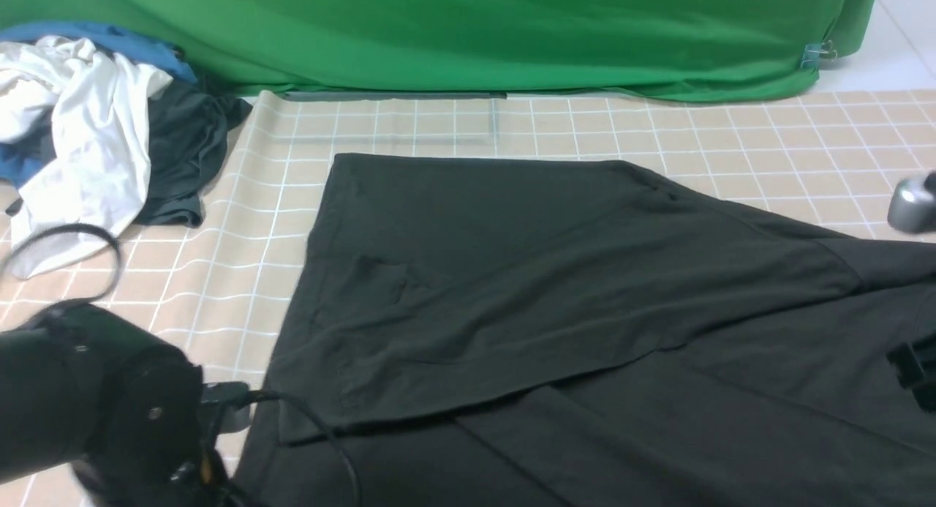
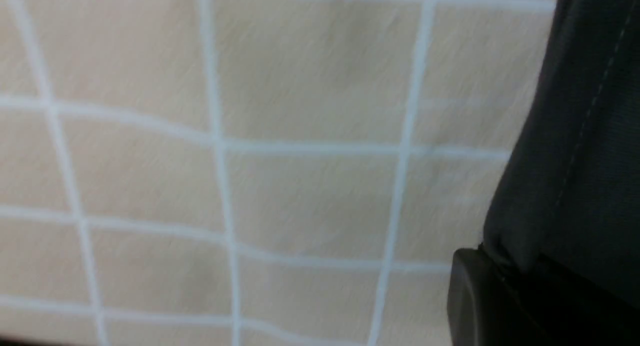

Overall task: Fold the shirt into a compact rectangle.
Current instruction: 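Grasp the near edge of the shirt at its hem and shoulder corners, then fold the black garment in half by bringing its near edge over to the far edge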

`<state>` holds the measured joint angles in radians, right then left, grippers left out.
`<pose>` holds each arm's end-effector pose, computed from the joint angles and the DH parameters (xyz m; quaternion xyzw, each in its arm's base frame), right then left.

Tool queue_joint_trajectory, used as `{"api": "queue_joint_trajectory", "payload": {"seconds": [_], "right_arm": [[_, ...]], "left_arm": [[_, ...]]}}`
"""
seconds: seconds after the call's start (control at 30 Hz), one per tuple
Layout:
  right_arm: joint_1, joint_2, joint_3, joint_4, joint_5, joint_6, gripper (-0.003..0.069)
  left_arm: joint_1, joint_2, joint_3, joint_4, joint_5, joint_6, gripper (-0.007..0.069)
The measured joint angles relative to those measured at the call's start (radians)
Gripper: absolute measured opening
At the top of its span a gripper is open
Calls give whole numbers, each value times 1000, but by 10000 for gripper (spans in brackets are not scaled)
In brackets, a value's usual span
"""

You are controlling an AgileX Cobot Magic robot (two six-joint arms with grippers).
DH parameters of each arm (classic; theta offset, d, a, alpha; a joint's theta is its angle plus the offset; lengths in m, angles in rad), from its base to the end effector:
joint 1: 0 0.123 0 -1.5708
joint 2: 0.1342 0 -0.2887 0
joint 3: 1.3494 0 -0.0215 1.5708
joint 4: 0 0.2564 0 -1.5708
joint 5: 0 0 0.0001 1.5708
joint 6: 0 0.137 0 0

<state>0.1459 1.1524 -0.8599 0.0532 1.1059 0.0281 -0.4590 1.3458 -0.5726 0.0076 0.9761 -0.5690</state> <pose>0.2064 0.0369 0.2366 -0.0496 0.9900 0.0363 0.1267 0.1557 -0.0760 0.1283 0.0526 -0.9976 -0.0251 0.0382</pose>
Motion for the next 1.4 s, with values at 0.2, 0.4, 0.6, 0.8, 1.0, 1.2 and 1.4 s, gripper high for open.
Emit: {"api": "queue_joint_trajectory", "payload": {"seconds": [0.2, 0.4, 0.6, 0.8, 1.0, 1.2, 1.4], "right_arm": [[-6, 0, 94, -69, 85, 82, 76], [-119, -1, 230, -82, 12, 113, 284], [-242, 47, 313, -76, -145, 118, 454], [-252, 135, 330, 10, -235, 101, 466], [-253, 270, 330, 48, -246, 74, 465], [-253, 308, 318, 56, -234, 58, 183], [-253, 310, 301, 59, -206, 22, 52]], "left_arm": [[0, -129, 21, 3, 87, -34, 31], [0, -217, 31, 9, 119, -46, 31], [0, -227, 31, 11, 119, -46, 31], [0, -227, 31, 11, 107, -46, 31], [0, -227, 31, 11, 105, -42, 31], [0, -227, 31, 7, 96, -42, 31], [1, -227, -60, 12, 112, -59, 31]]}}
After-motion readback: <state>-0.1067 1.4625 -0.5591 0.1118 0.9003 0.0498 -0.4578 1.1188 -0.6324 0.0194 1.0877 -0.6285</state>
